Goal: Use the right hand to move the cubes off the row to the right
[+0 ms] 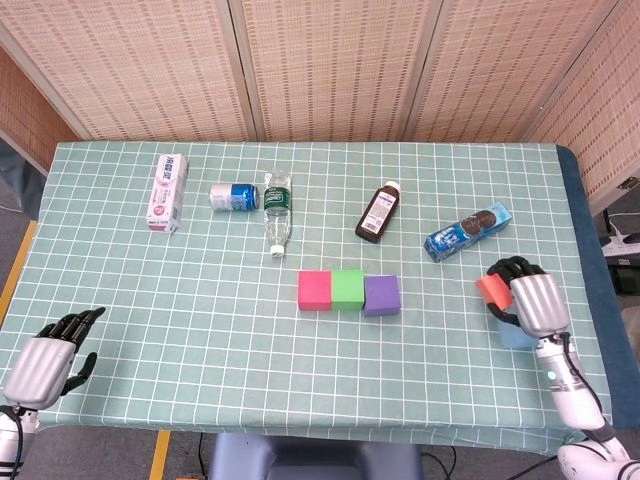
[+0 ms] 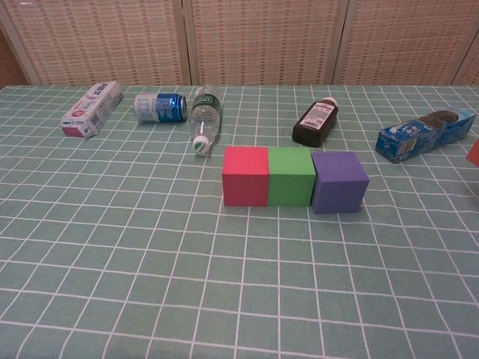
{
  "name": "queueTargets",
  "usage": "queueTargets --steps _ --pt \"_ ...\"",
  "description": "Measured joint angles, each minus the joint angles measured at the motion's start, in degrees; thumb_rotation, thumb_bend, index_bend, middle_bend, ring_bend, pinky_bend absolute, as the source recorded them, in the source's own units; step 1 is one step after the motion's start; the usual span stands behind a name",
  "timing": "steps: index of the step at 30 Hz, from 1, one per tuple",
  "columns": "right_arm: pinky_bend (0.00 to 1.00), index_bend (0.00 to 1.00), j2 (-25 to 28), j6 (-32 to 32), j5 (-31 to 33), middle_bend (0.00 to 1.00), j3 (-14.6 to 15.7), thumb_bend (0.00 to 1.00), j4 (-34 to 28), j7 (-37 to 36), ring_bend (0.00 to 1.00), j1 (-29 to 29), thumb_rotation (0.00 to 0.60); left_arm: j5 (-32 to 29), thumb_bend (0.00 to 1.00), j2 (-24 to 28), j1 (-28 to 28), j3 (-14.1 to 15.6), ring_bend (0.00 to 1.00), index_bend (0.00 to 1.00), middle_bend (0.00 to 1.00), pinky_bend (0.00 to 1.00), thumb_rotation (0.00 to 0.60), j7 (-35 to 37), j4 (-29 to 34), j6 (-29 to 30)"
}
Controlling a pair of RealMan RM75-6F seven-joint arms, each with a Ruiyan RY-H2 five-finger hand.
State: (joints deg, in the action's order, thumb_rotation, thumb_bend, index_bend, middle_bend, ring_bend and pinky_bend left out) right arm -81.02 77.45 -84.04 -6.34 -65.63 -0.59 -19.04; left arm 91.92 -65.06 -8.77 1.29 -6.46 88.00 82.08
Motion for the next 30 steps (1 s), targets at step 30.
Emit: queueTargets --steps 30 --pt "0.21 0.17 -3.31 -0.50 -11.35 0.08 6.20 0.22 6.08 -16.91 0.00 -3.60 0.600 -0.25 0.47 -0.05 -0.24 0.16 0.22 0.13 0.20 0.40 0.600 -0.71 0.26 -0.61"
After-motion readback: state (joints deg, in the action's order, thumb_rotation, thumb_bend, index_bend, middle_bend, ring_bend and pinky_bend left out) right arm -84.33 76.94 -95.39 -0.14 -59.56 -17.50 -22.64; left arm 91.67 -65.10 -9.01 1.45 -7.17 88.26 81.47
